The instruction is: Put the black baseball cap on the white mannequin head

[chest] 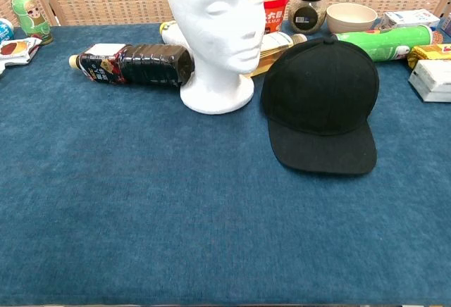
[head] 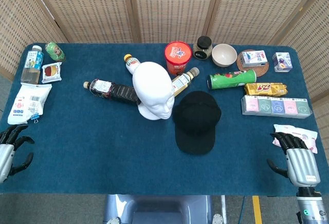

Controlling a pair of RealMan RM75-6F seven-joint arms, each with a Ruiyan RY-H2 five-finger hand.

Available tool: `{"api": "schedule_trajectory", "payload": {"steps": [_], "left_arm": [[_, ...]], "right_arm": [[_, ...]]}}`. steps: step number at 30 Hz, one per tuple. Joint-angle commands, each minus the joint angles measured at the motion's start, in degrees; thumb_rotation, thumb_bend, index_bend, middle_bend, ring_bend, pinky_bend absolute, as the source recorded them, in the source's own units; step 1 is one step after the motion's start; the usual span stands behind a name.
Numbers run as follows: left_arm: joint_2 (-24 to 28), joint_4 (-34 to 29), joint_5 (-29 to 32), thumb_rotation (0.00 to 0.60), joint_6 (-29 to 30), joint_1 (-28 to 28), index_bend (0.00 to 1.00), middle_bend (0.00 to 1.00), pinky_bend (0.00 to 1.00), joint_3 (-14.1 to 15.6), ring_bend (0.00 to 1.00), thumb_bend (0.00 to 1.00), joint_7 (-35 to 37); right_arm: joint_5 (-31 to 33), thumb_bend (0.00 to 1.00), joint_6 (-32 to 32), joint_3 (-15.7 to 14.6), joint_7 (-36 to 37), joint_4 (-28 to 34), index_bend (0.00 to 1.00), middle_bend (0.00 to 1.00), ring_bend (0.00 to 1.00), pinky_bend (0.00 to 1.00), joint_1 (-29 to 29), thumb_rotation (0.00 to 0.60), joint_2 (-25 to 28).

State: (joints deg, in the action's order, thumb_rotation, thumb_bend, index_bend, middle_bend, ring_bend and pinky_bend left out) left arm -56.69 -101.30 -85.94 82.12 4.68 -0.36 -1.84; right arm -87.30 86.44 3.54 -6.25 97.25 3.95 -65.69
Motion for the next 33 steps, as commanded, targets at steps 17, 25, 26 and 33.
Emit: {"api": "schedule_trajectory", "payload": {"steps": [17, 25, 26, 33], "left_arm": [[1.52, -1.47, -0.85, 0.600, 1.58, -0.13, 0.39, 0.16, 0.14, -0.37, 0.08, 0.38, -0.72], [2.07, -1.72, -1.29, 0.600, 2.03, -0.02, 0.39, 0.16, 0.14, -0.61, 0.08, 0.38, -0.41], [2.20, -1.74, -1.33, 0.600, 2.10, -0.02, 0.39, 0.16, 0.14, -0.63, 0.08, 0.38, -0.34], [3.55, -2.54, -1.65, 0.600, 2.43, 0.20, 0.39, 0.16, 0.14, -0.98, 0.08, 0.38, -0.23]], "right_arm": [[-0.97, 0.26, 0.64, -0.16, 0.69, -0.14, 0.23, 0.26, 0.25, 0.24, -0.17, 0.600, 0.18], [-2.35, 0.26, 0.92, -0.08, 0.15, -0.08, 0.26, 0.31, 0.31, 0.29, 0.27, 0.600, 0.08], [-2.72, 0.26, 1.08, -0.04, 0.06, -0.16, 0.27, 0.33, 0.32, 0.30, 0.37, 0.600, -0.09], [-5.26, 0.26, 0.85, 0.08, -0.49, -0.13, 0.36, 0.46, 0.51, 0.53, 1.74, 0.600, -1.24]]}}
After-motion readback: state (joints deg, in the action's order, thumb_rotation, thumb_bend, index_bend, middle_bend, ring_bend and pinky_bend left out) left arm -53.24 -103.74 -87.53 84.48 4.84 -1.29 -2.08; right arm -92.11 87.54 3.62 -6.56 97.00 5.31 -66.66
